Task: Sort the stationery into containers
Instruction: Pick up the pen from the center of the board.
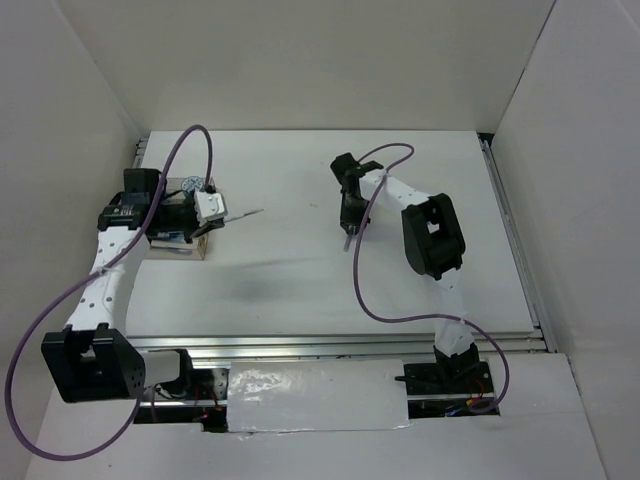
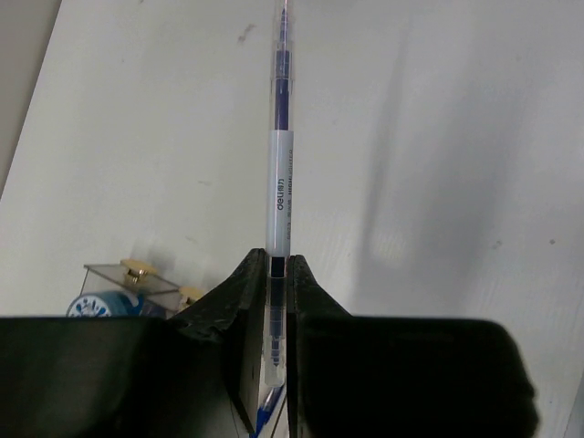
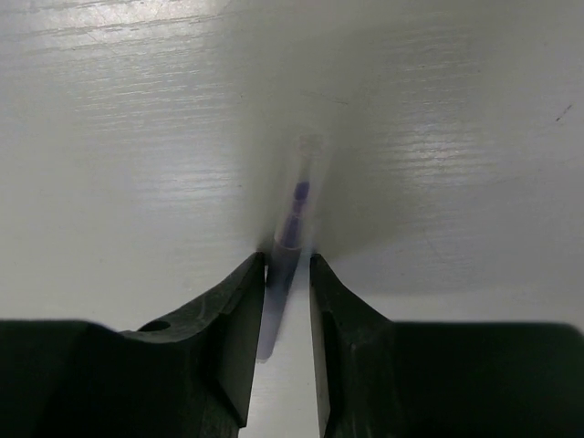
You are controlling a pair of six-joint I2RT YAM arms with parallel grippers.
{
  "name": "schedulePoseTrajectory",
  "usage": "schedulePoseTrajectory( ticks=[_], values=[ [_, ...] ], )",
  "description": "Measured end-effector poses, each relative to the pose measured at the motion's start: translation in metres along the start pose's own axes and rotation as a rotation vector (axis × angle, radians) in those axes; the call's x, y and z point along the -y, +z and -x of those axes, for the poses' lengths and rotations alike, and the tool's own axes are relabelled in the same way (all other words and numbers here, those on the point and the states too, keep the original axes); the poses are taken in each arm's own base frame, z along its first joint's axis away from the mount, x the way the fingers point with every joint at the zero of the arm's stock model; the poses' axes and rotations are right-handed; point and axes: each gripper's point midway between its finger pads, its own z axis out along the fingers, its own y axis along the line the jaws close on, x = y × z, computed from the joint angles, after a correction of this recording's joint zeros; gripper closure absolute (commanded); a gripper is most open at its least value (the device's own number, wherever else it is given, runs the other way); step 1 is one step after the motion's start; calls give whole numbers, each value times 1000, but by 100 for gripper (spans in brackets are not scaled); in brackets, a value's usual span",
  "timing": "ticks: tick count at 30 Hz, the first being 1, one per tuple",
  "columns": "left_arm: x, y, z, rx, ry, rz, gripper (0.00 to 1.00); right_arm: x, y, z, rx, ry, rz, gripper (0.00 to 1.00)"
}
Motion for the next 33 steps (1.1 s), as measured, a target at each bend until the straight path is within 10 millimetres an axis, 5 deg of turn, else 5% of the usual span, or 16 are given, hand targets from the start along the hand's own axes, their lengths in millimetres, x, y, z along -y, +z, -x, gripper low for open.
schedulePoseTrajectory(
  ticks=[5, 9, 11, 14, 19, 23, 26, 31, 33],
  values=[
    [-27, -21, -39, -100, -10, -3, 100, -3, 2, -2, 2, -11, -8, 72],
    [-69, -45, -91, -209, -5, -48, 100, -5, 1, -4, 3, -23, -4, 96],
    [-81, -58, -123, -262, 29, -54, 100, -5, 2, -4, 2, -26, -1, 100],
    [-72, -83, -166, -359, 57, -90, 100, -7, 0, -5, -1, -33, 15, 100],
    [-62, -101, -197, -453, 88, -165, 100, -16, -12, -12, -27, -44, 85, 100],
    [-58, -100, -216, -490, 94, -216, 95, -34, -53, -5, 27, -49, 231, 100],
    [-61, -99, -228, -512, 110, -228, 82, -47, -100, 4, 114, -63, 367, 100],
    [-74, -100, -241, -550, 151, -207, 54, -68, -185, 19, 296, -124, 578, 100],
    [-80, -100, -243, -559, 170, -193, 32, -74, -210, 20, 349, -153, 642, 100]
  ],
)
